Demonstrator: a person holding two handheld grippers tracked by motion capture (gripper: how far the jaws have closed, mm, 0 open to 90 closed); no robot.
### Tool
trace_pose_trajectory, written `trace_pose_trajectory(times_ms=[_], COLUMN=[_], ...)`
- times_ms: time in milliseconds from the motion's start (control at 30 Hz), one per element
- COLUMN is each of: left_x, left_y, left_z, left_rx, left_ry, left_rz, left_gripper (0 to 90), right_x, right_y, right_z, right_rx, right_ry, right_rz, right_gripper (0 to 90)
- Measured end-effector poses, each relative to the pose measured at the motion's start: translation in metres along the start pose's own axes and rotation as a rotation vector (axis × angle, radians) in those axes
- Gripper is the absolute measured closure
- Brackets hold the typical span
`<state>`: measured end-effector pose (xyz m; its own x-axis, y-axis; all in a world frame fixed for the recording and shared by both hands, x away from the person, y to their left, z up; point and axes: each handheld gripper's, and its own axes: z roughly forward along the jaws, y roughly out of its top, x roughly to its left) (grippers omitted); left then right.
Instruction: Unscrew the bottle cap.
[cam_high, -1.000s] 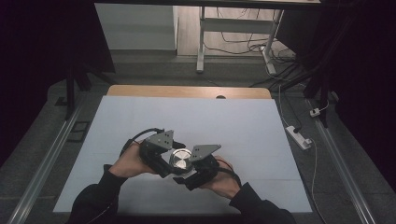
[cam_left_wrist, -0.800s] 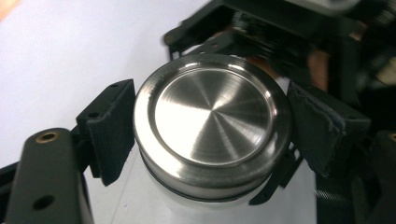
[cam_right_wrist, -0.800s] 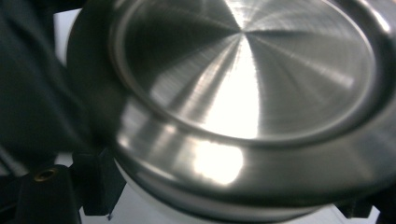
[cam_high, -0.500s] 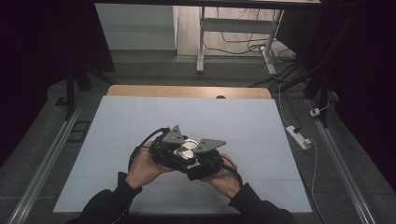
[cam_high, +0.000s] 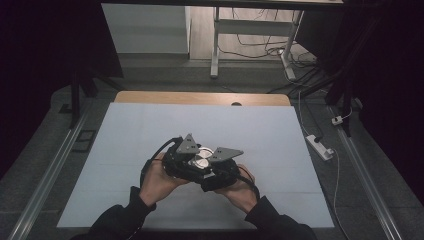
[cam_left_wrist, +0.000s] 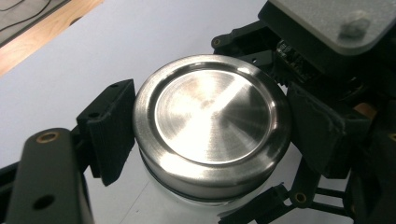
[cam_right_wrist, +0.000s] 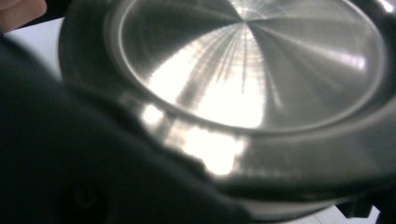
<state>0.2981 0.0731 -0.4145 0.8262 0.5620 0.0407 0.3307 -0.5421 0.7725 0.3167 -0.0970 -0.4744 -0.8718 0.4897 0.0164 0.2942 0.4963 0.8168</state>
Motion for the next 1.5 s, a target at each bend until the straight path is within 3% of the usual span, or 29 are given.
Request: trace_pose_trajectory(times_ms=[67, 133, 233, 300, 333, 433, 467, 500, 667, 733, 833, 900, 1000, 1100, 1233, 1333, 1500], left_x=[0.000, 0.002, 0.008, 0.011, 0.017, 0.027, 0.027, 0.030, 0.029, 0.027, 0.024, 0.022, 0.019, 0.013, 0.009, 0.006, 0.003], left_y=[-0.001, 0.000, 0.001, 0.002, 0.000, -0.005, -0.005, -0.009, -0.013, -0.014, -0.012, -0.010, -0.007, -0.004, -0.003, -0.002, -0.002], left_z=[0.000, 0.001, -0.003, -0.006, -0.012, -0.018, -0.018, -0.020, -0.017, -0.017, -0.017, -0.015, -0.011, -0.006, -0.002, 0.001, 0.003], left_rx=[-0.013, -0.001, 0.009, 0.010, 0.002, 0.007, 0.007, 0.002, 0.033, 0.036, 0.035, 0.028, 0.012, 0.010, 0.004, -0.015, -0.032], left_ry=[0.002, -0.021, -0.084, -0.097, -0.140, -0.244, -0.244, -0.317, -0.375, -0.368, -0.326, -0.292, -0.229, -0.154, -0.085, -0.053, -0.022], left_rz=[-0.006, 0.003, 0.011, 0.020, 0.064, 0.127, 0.127, 0.173, 0.257, 0.276, 0.268, 0.240, 0.163, 0.117, 0.054, -0.020, -0.064], left_gripper=[20.5, 20.2, 11.8, 6.5, 6.1, 6.4, 7.5, 8.6, 16.8, 19.0, 19.4, 19.5, 20.5, 20.6, 20.6, 20.7, 20.7], right_x=[0.000, 0.000, -0.001, -0.001, -0.001, 0.001, 0.002, 0.004, 0.015, 0.018, 0.018, 0.016, 0.013, 0.009, 0.006, 0.005, 0.004], right_y=[0.000, 0.000, -0.001, -0.001, 0.000, 0.001, 0.001, 0.002, 0.003, 0.003, 0.003, 0.003, 0.003, 0.002, 0.001, 0.001, 0.001], right_z=[0.000, 0.000, 0.000, 0.000, 0.000, -0.002, -0.003, -0.003, -0.001, -0.001, -0.001, -0.001, -0.002, -0.002, -0.001, -0.001, 0.000], right_rx=[0.000, -0.002, 0.002, -0.002, -0.002, -0.003, -0.002, -0.005, -0.004, 0.005, 0.007, 0.001, 0.000, -0.007, -0.004, -0.008, -0.002], right_ry=[-0.006, -0.012, 0.001, 0.015, 0.028, 0.095, 0.122, 0.144, 0.214, 0.217, 0.202, 0.180, 0.129, 0.083, 0.042, 0.014, -0.018], right_rz=[0.000, 0.004, 0.004, 0.001, -0.004, -0.030, -0.045, -0.061, -0.119, -0.136, -0.136, -0.123, -0.096, -0.060, -0.028, -0.004, 0.010], right_gripper=[15.4, 15.4, 15.4, 15.4, 15.4, 15.3, 15.4, 15.4, 15.4, 15.4, 15.4, 15.4, 15.4, 15.4, 15.4, 15.4, 15.4])
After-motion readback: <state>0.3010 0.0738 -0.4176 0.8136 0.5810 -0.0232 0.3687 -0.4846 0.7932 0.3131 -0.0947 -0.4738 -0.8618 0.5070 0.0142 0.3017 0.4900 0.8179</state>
